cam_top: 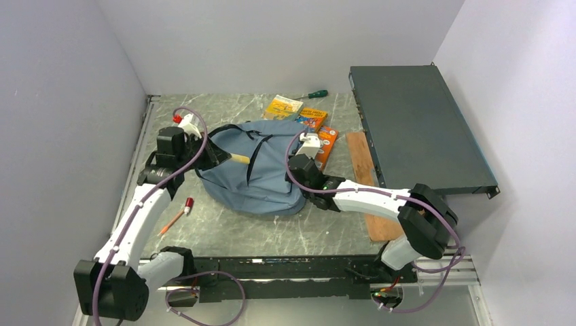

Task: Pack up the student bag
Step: Move the student bag to the center of the board, then place the stationery at the center of the board.

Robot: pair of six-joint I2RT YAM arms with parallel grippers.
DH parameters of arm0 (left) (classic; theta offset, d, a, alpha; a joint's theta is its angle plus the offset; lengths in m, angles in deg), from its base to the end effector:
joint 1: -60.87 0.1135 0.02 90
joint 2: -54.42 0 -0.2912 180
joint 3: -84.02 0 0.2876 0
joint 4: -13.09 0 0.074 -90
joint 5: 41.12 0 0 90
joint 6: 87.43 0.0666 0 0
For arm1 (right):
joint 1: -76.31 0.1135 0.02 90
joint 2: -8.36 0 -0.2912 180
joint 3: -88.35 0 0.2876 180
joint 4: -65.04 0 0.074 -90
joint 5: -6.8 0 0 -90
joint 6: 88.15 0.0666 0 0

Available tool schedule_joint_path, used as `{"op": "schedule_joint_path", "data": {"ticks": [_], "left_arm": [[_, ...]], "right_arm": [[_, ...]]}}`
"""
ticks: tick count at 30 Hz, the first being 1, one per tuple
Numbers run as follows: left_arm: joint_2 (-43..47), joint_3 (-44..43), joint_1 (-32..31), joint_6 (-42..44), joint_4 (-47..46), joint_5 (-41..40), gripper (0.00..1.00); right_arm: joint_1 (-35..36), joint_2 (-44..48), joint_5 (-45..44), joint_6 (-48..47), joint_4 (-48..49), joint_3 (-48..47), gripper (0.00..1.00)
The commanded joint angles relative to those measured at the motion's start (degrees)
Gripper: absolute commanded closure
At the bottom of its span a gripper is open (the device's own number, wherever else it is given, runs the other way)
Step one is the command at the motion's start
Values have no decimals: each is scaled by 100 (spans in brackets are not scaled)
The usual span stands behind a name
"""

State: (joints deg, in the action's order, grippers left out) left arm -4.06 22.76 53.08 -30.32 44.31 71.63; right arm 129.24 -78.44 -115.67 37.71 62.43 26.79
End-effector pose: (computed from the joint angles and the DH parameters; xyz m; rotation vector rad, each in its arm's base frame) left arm 0.2681 -0.0627 0.3112 -0.2126 2.1239 -0.8386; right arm 0.2570 0.2808 0.2208 0.0495 1.9997 0.4207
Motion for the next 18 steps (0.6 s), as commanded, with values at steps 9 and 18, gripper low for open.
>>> {"op": "schedule_joint_path", "data": {"ticks": [9,18], "left_arm": [[-1136,216,51,-707,-1708,1852,100],[-2054,295,-128,-1175,-2115,2479,100]], "right_arm": [[-44,313,217,229,318,81,100],[-54,300,446,266,381,111,100]]}}
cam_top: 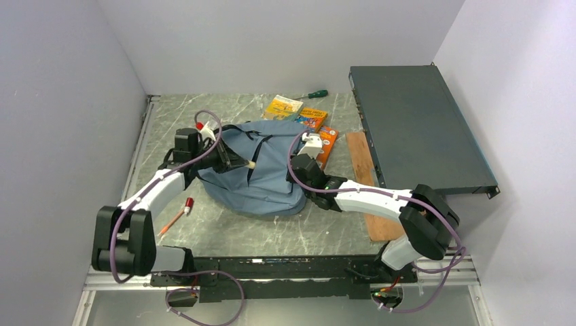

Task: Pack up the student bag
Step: Place the stationery at the center of the board.

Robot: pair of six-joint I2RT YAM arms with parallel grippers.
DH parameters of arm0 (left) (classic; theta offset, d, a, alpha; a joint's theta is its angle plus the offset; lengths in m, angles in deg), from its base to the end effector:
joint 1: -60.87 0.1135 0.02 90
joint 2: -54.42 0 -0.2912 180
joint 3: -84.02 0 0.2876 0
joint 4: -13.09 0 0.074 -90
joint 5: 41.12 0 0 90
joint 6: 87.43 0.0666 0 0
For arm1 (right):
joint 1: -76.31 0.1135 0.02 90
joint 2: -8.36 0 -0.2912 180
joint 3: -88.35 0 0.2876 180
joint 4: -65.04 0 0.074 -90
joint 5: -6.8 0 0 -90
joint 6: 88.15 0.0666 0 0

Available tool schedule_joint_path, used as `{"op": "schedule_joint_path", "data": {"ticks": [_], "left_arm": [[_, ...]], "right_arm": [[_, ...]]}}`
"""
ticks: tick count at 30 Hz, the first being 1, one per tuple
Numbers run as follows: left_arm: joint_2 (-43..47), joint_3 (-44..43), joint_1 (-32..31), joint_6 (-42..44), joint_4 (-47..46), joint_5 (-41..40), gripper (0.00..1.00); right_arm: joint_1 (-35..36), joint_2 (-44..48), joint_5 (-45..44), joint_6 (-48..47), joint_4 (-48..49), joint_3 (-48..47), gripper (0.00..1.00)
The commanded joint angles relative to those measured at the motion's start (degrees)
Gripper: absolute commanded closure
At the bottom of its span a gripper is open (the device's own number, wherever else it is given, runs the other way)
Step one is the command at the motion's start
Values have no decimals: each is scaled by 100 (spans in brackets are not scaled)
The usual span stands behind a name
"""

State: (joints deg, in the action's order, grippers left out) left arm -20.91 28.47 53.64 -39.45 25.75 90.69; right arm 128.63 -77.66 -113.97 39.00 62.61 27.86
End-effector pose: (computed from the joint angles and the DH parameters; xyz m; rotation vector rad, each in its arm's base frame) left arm 0.3131 -0.0845 0.2316 -0.2169 2.2343 -1.2657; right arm 0.2563 0.2761 0.2185 0.0636 2.0130 0.4526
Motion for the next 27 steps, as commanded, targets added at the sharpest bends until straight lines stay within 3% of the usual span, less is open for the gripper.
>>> {"op": "schedule_joint_path", "data": {"ticks": [1,5,7,11,14,16,27], "left_arm": [[-524,-384,-302,-241,-158,514,100],[-1021,-669,-655,-357,64,238,100],[-1139,-679,-751,-473,-16,231,93],[-1065,-753,-747,-114,419,-155,58],[-845,-820,-730,201,857,-545,18],[-702,-827,-728,317,1062,-751,3],[13,-1082,-728,1176,2261,-2057,2]], "right_arm": [[7,221,290,135,373,2,100],[7,216,319,129,367,-31,100],[7,208,348,118,353,-63,100],[7,208,390,105,327,-95,100],[7,228,405,54,301,-90,100],[7,237,392,39,296,-70,100],[7,196,416,-23,270,-95,100]]}}
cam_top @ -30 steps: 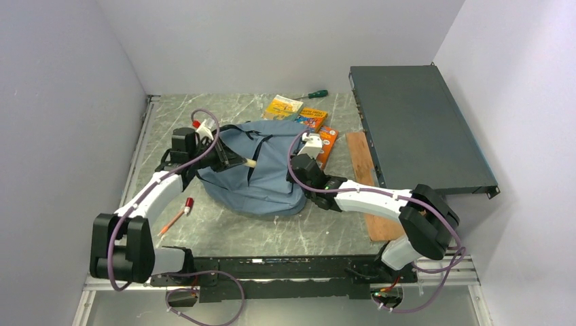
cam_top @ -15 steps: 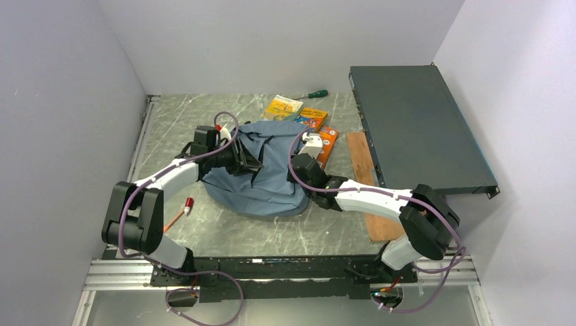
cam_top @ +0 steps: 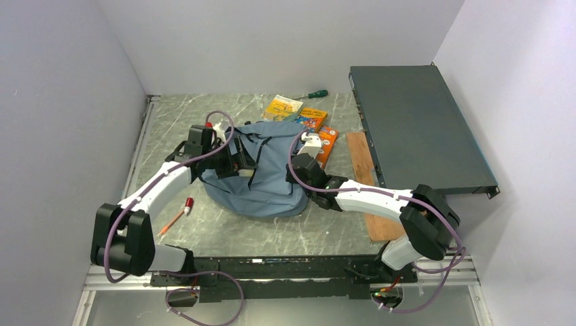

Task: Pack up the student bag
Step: Place the stationery at the center of the board.

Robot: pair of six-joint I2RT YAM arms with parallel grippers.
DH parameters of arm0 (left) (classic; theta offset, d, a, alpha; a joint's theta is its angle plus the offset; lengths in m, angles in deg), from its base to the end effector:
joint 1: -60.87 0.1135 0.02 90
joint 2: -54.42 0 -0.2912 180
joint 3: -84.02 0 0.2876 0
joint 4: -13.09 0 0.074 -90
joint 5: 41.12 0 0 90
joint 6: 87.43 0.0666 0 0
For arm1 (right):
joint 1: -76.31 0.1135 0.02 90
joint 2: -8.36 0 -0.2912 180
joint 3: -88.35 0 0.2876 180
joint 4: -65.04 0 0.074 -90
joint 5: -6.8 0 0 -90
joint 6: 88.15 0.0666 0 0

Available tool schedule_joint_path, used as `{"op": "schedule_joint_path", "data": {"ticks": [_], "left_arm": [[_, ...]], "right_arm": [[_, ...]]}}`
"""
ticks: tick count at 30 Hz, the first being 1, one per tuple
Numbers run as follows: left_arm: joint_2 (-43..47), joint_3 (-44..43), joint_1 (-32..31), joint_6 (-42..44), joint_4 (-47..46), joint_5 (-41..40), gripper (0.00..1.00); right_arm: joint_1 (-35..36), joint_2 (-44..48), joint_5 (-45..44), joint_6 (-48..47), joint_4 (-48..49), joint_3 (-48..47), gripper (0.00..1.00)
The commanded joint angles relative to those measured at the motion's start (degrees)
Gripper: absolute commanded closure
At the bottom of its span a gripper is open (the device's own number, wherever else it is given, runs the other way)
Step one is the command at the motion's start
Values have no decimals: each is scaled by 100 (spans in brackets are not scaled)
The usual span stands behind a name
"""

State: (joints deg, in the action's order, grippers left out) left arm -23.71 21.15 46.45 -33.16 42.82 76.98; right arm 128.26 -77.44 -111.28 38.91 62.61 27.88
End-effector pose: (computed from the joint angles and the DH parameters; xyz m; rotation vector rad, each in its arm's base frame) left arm 0.3132 -0.1129 0.2289 -0.2034 2.4559 -0.9860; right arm 0.2565 0.2768 0.2190 0.0404 2.0281 0.4911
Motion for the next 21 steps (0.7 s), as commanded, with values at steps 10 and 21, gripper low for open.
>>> {"op": "schedule_joint_path", "data": {"ticks": [10,21], "left_arm": [[85,-503,-200,514,375,-409,22],[-186,-280,-805,-140,-424,103,28]], "right_arm": [[35,58,263,-10,249,-214,100],[36,58,285,-5,247,-194,100]]}}
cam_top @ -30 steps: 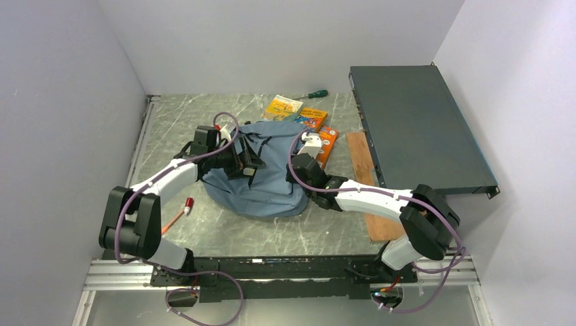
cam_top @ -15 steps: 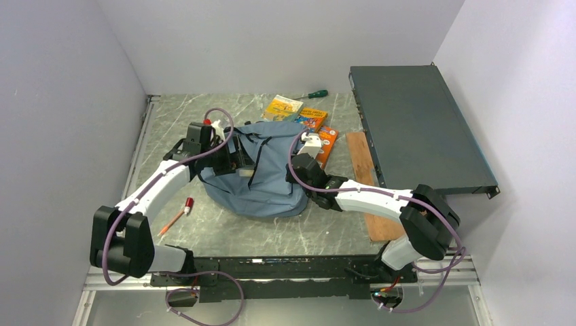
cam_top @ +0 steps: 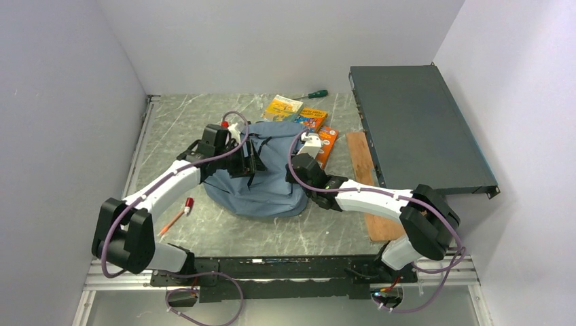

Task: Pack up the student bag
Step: Place the stationery at the center of the board.

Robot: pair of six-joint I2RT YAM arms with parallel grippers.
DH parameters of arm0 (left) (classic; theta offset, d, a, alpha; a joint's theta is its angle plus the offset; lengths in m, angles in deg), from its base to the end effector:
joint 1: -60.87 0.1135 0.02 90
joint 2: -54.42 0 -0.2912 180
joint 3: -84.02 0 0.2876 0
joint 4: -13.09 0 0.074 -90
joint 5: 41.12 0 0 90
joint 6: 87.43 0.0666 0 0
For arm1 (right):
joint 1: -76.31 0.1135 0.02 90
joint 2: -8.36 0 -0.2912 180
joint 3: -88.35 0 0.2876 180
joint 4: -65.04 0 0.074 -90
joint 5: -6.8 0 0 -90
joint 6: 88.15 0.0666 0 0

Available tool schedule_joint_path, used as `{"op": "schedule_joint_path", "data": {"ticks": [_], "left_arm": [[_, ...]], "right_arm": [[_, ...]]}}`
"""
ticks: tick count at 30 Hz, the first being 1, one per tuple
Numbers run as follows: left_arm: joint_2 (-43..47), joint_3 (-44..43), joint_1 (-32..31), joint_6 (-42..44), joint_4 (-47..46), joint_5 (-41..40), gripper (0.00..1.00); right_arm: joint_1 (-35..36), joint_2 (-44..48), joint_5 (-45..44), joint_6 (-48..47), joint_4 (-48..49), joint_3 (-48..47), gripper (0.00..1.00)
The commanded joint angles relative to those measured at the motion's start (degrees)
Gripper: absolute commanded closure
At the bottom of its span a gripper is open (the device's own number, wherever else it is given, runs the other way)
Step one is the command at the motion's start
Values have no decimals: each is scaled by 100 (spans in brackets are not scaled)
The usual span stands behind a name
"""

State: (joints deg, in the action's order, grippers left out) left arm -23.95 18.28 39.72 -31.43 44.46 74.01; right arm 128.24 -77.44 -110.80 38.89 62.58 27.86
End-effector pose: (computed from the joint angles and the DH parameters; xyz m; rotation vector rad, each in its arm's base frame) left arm 0.3055 -0.1485 0.2425 -0.0439 2.4627 -0.9663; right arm 0.2564 0.2773 0.2190 0.0350 2.0314 0.4978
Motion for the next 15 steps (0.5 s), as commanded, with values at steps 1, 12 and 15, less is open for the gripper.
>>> {"op": "schedule_joint_path", "data": {"ticks": [1,12,15], "left_arm": [[-210,27,-135,-369,-663,523,26],[599,-135,-103,458,767,-795,0],[998,-517,-84,813,1536,-1499,0]], "right_arm": [[37,63,225,-10,234,-198,100],[-116,-191,689,-683,-540,-766,60],[-121,-225,991,-1046,-848,-1014,45]]}}
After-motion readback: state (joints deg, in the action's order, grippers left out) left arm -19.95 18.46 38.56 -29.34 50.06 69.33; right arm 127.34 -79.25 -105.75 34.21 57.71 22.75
